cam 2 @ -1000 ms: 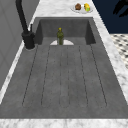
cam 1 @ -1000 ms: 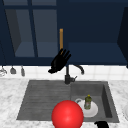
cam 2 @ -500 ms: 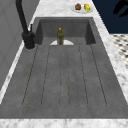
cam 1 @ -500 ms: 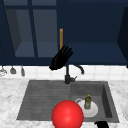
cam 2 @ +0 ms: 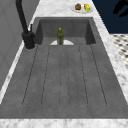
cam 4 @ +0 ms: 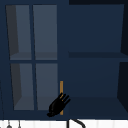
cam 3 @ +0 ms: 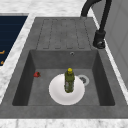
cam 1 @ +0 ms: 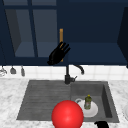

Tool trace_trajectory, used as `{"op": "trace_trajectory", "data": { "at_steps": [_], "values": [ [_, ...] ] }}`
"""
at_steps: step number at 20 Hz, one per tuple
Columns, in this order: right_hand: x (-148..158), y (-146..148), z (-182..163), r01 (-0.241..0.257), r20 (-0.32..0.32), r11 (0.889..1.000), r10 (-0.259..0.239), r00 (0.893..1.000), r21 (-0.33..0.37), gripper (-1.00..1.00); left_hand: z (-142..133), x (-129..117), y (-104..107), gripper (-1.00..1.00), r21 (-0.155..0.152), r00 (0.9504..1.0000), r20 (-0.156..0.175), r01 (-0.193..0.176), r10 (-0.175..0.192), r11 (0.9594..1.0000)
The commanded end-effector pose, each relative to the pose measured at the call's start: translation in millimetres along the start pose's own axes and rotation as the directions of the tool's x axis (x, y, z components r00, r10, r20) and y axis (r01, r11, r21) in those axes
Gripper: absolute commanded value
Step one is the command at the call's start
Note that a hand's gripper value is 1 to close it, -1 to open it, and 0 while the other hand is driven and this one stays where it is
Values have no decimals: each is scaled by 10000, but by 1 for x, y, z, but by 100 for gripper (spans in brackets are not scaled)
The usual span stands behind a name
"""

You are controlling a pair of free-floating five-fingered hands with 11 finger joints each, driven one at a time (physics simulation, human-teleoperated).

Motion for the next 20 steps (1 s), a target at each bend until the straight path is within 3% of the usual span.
{"op": "trace_trajectory", "data": {
  "at_steps": [1, 3, 5, 8, 10, 12, 14, 18, 20],
  "values": [
    [0, 0, 0, 0, 0, 10000, 0, 10000, 0, 0, 11, -6, -15, -100, 123, 9985, 412, 365, -369, 9993],
    [0, 0, 0, 0, 0, 10000, 0, 10000, 0, 0, 6, -5, -9, -100, 13, 10000, 8, -13, 13, 10000],
    [0, 0, 0, 0, 0, 10000, 0, 10000, 0, 0, 4, -9, -8, -100, -162, 9997, -119, -208, 206, 9997],
    [0, 0, 0, 0, 0, 10000, 0, 10000, 0, 0, -1, -14, -6, -100, -237, 9997, -81, -248, 246, 9994],
    [0, 0, 0, 0, 0, 10000, 0, 10000, 0, 0, 2, -15, -9, -100, -8, 10000, -61, -59, 59, 10000],
    [0, 0, 0, 0, 0, 10000, 0, 10000, 0, 0, 2, -14, -8, -100, 3, 10000, -40, -39, 39, 10000],
    [0, 0, 0, 0, 0, 10000, 0, 10000, 0, 0, 5, -24, -17, -100, 102, 9999, 49, -135, 134, 9999],
    [0, 0, 0, 0, 0, 10000, 0, 10000, 0, 0, 13, -47, -39, -100, 152, 9997, 207, 84, -87, 9998],
    [0, 0, 0, 0, 0, 10000, 0, 10000, 0, 0, 15, -57, -51, -100, 200, 9997, 234, -26, 21, 9998]
  ]
}}
